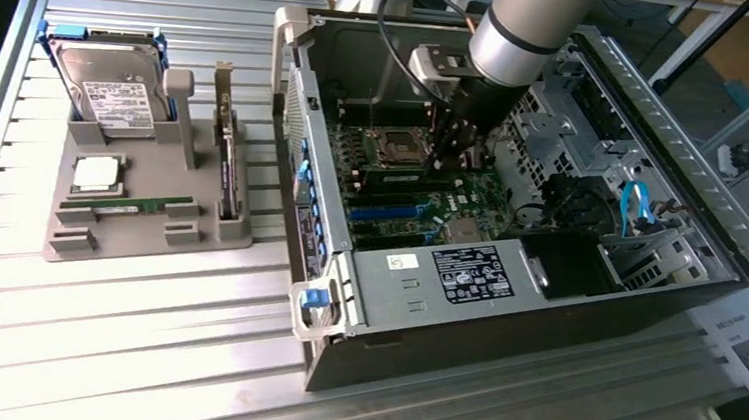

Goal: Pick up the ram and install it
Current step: 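Insert the ram into the slot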

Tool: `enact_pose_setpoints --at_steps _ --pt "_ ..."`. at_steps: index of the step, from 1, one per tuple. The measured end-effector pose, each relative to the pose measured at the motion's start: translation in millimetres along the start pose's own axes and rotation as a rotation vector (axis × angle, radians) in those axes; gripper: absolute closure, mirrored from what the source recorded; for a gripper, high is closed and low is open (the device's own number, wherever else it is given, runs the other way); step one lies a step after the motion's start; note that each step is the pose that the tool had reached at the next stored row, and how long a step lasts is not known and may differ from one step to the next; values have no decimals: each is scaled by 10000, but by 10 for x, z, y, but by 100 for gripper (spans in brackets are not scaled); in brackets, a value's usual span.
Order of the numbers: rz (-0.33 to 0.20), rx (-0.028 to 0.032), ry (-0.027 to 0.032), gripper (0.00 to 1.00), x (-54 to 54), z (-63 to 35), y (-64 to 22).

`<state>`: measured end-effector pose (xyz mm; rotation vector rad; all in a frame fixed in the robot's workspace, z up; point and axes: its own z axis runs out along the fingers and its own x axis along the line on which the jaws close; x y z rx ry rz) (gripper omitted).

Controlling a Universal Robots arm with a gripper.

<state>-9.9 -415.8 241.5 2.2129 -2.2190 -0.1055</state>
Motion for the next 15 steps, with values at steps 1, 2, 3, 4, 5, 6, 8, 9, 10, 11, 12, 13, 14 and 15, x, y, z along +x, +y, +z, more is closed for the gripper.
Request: enact_pose_setpoints --at_steps 1,2,3,4,5,6,8,9,10,11,12,13,14,15 --pt "10 1 -1 88 0 2 0" --pt "19 1 -2 88 0 3 0" --pt "32 2 -2 88 0 4 0" --pt "46 3 -3 88 0 5 0" --pt "58 3 -3 88 0 5 0" --pt "69 3 -4 88 0 5 0" --pt "73 4 -5 88 0 13 -1" --pt "72 3 -4 88 1 16 -1" --pt "73 4 -5 88 1 16 -1" --pt "72 4 -5 88 1 17 0" --pt "72 4 -5 88 1 19 0" --pt "73 4 -4 88 1 21 0" --pt "72 3 -3 88 1 21 1" --pt "72 3 -2 88 1 22 1"
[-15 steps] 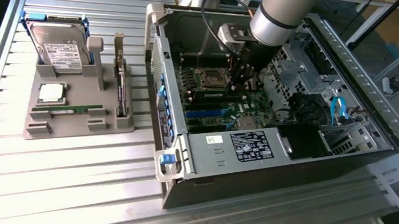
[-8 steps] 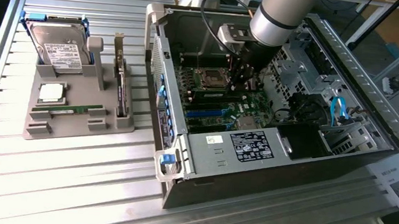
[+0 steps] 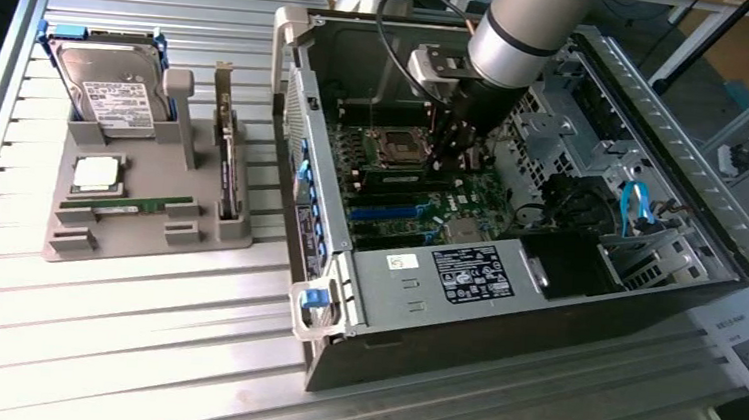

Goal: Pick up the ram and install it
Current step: 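Insert the ram into the slot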

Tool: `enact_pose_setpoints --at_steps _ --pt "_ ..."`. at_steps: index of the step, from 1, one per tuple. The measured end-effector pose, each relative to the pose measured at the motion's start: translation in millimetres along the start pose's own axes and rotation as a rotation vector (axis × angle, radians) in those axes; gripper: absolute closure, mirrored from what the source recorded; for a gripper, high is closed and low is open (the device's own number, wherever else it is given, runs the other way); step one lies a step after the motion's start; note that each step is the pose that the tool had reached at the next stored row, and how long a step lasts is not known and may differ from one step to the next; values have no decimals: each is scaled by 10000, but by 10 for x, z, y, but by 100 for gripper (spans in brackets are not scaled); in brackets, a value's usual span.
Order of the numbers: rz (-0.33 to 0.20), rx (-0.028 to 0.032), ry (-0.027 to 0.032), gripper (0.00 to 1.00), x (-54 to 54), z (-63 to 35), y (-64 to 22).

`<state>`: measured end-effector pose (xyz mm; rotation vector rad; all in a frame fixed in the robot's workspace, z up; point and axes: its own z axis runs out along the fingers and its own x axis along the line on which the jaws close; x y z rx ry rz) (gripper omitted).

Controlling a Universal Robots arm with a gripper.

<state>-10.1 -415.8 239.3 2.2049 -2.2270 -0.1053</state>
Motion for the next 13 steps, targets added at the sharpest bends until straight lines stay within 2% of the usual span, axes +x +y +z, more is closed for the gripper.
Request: enact_pose_setpoints --at_steps 13 --pt "-1 1 -16 88 6 5 0"
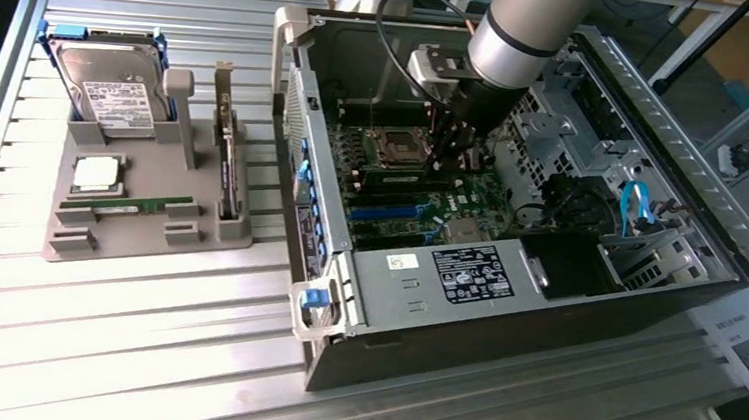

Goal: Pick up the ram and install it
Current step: 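Insert the ram into the slot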

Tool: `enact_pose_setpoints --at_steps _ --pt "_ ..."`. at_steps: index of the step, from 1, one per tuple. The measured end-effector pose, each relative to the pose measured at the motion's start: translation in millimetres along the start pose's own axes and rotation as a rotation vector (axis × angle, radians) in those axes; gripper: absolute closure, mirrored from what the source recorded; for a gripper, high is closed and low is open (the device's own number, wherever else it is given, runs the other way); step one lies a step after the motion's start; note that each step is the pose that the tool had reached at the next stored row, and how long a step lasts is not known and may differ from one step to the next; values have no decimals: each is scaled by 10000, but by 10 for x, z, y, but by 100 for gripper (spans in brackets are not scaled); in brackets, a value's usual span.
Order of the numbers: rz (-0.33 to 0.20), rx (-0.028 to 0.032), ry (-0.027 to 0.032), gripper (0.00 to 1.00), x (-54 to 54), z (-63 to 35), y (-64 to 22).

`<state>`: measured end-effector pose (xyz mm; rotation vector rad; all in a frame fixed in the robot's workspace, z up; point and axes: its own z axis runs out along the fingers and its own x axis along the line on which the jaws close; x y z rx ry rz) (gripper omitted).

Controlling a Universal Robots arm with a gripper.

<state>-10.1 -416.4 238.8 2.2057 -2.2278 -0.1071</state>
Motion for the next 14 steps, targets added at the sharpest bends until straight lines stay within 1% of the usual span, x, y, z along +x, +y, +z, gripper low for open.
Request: enact_pose_setpoints --at_steps 6,14 --pt "0 3 -6 88 0 -14 1" --pt "0 -1 4 88 3 -35 2"
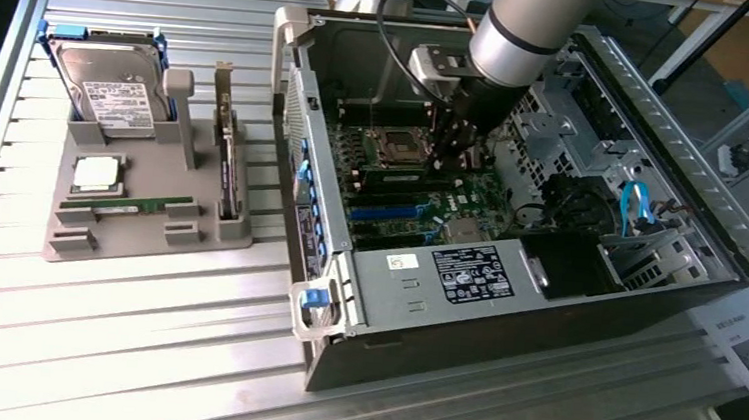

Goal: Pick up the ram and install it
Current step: 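Insert the ram into the slot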

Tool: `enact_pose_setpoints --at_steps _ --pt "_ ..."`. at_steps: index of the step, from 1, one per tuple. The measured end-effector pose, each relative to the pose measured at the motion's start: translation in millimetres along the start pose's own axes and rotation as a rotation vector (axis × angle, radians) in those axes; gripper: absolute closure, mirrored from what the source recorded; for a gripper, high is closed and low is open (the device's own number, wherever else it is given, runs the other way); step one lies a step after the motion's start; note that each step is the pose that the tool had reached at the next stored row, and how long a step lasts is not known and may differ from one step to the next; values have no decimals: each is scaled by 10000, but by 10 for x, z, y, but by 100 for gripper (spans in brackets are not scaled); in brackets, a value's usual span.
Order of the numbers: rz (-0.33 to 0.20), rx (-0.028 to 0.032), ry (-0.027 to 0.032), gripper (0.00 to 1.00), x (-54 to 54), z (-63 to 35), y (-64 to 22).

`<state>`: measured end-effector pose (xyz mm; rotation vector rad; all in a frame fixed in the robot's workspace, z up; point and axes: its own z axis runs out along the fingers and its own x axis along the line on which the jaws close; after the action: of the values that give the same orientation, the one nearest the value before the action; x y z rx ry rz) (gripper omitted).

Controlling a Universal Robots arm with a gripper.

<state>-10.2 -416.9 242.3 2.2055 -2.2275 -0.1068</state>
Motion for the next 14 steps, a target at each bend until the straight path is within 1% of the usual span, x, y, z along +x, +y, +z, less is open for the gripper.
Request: enact_pose_setpoints --at_steps 8,14 --pt "0 2 -4 88 7 2 -1" --pt "0 2 -2 88 8 22 -2"
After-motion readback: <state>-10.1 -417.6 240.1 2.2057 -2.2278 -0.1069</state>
